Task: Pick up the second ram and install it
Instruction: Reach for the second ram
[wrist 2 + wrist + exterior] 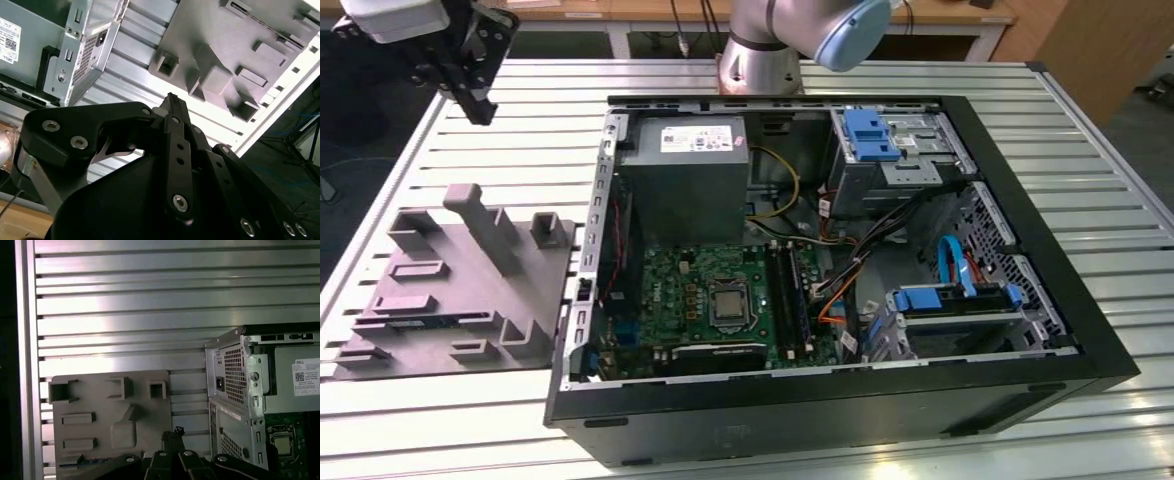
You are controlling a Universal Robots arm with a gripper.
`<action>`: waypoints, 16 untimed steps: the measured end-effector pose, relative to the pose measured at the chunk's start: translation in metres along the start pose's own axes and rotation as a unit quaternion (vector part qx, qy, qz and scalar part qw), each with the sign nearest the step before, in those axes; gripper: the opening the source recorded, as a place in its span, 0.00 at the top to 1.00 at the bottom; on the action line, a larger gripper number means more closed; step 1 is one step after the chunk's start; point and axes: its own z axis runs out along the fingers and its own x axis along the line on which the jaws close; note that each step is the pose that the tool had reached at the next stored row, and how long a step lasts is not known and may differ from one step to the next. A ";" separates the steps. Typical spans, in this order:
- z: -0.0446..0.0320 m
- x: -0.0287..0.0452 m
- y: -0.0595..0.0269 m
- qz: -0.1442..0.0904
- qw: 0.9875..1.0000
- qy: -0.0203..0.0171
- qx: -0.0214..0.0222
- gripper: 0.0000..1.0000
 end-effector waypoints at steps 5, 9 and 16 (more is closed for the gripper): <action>-0.0002 0.0198 -0.0015 0.000 1.000 0.000 0.000 0.90; 0.0000 0.0351 -0.0027 0.000 1.000 0.000 0.000 0.90; 0.0013 0.0602 -0.0047 0.000 1.000 0.000 0.000 0.90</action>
